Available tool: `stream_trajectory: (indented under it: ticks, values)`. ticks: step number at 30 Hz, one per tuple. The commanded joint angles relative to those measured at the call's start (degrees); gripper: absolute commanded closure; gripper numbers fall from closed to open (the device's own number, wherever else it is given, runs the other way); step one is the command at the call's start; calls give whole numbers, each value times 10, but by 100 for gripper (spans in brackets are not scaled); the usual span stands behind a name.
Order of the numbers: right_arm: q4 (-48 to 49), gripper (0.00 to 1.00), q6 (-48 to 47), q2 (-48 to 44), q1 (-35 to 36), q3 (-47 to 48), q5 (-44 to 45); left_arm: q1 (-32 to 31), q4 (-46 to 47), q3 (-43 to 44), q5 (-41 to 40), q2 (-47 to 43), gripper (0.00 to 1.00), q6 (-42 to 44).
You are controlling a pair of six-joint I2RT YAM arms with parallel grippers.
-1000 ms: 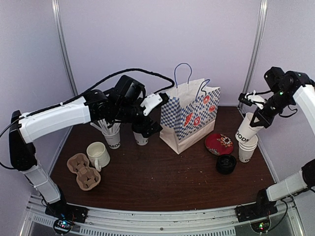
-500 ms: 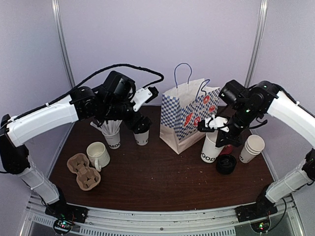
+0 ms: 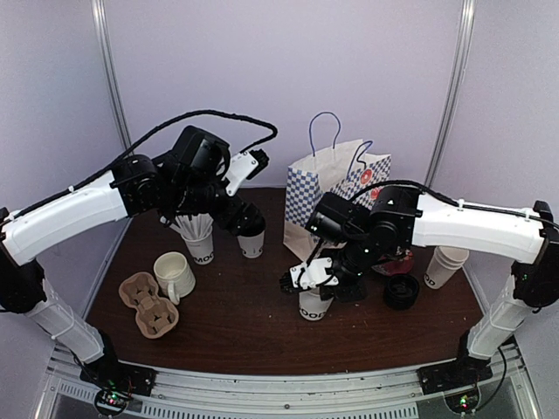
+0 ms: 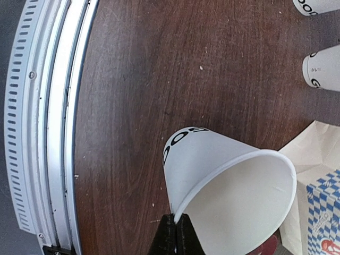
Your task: Pack the takeout coffee
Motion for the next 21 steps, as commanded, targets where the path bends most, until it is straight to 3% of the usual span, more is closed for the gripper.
stream_trajectory:
  ticks: [1,13,21]
  values:
    - [69,100,12,21,23,2,26,-2,6,-6,-9,-25,9,-11]
    - [80,94,17,98,51,16,39,-2,7,-29,-21,-46,9,-8]
    - [60,69,24,102,71,14,47,-3,11,-37,-22,-50,9,-4]
